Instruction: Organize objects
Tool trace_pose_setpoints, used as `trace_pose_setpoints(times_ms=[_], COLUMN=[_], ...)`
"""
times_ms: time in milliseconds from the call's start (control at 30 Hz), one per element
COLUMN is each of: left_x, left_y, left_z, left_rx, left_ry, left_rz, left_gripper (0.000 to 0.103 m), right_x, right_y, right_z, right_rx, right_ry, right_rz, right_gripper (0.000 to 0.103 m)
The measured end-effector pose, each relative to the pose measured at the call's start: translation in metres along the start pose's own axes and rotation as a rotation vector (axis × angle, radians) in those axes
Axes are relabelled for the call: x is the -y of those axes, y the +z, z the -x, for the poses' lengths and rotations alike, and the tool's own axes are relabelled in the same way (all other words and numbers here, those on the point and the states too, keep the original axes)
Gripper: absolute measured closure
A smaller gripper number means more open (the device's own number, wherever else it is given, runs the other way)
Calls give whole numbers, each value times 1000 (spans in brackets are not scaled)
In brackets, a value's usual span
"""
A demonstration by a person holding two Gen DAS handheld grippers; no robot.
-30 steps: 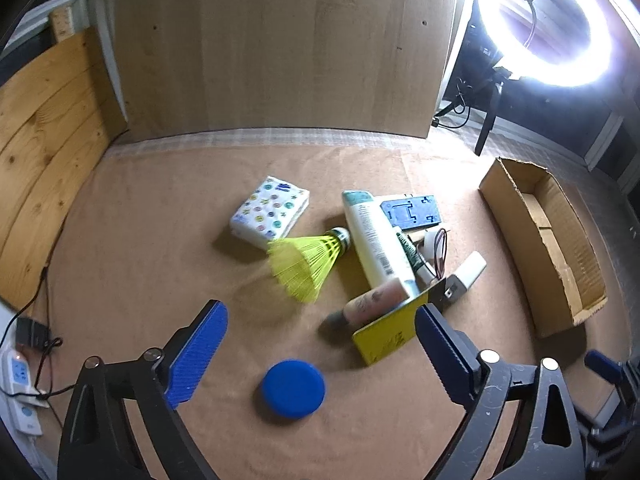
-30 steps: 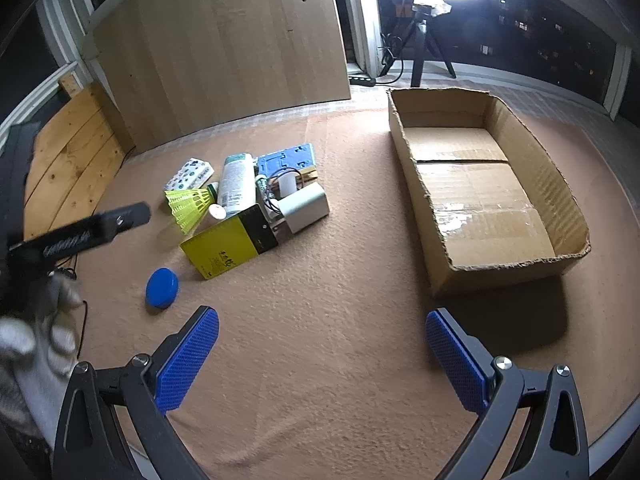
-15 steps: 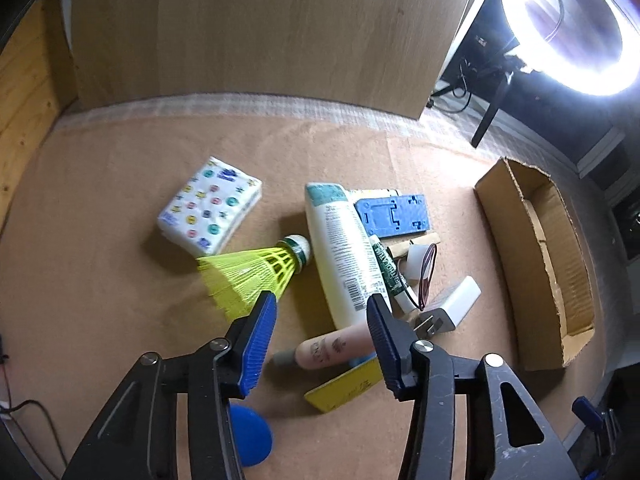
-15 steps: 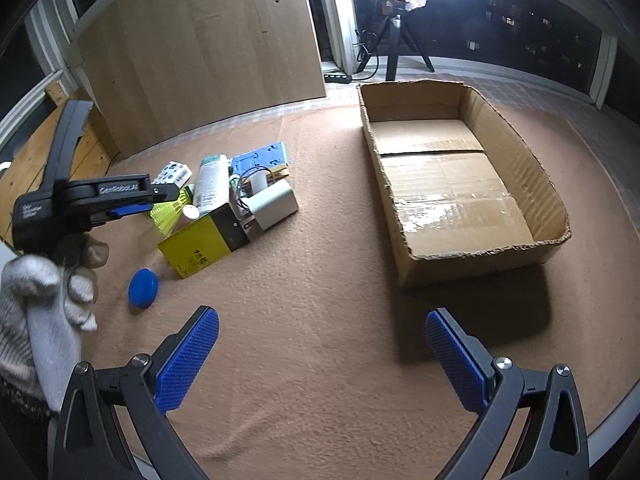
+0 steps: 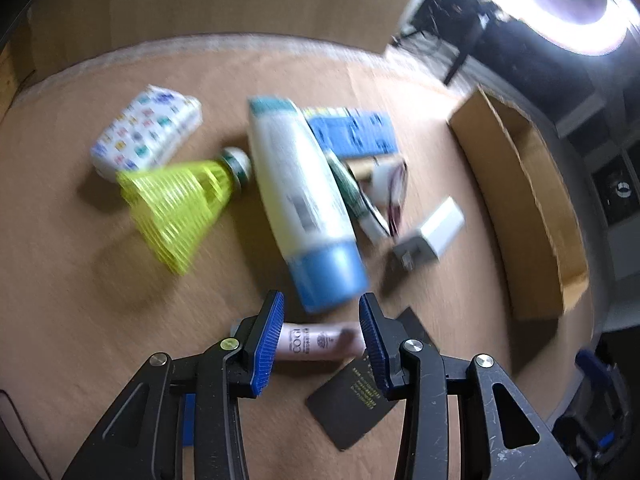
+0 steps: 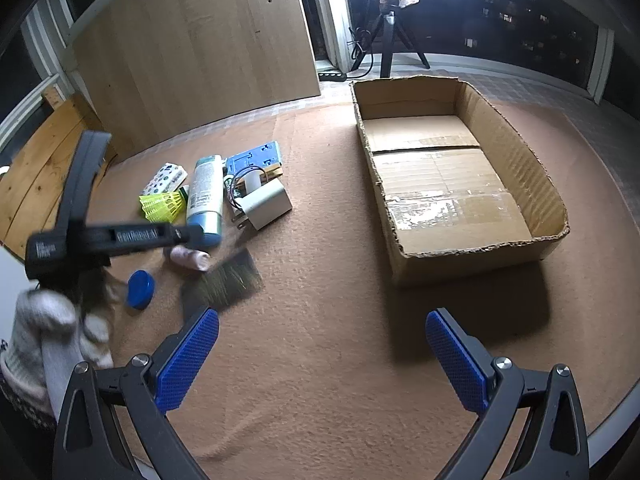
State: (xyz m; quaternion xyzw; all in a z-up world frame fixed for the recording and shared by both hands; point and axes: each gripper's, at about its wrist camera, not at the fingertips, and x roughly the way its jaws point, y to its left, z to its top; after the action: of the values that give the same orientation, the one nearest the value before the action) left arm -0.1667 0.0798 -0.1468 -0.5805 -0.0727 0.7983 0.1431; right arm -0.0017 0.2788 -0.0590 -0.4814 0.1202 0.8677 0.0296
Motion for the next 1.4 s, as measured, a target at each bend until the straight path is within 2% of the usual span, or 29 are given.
trace_pose_setpoints(times_ms=[100, 367, 633, 800, 1033, 1400], left_x=[8, 19, 18, 26, 32, 21], left_y=[-9, -31, -48, -50, -39, -62], left_z=[-6, 17, 12, 14, -1, 11], left_rx=[-15, 45, -1, 18, -21, 3], left_ry=[11, 5, -10, 5, 16, 39], left_rz=[-29, -51, -55, -103, -106, -94], left_gripper=[61, 61, 61, 61, 64, 67], right_x=[-2, -2, 4, 1, 2, 0], right_y=[0, -2, -2, -2, -3, -3], right_z=[0, 0, -2, -1, 2, -2], right_rx=[-1, 2, -2, 0, 2, -8], right_ry=[3, 0, 7, 9, 2, 8], right_rz=[5, 8, -3, 10, 10, 14], right_gripper=[1, 1, 1, 1, 1, 1])
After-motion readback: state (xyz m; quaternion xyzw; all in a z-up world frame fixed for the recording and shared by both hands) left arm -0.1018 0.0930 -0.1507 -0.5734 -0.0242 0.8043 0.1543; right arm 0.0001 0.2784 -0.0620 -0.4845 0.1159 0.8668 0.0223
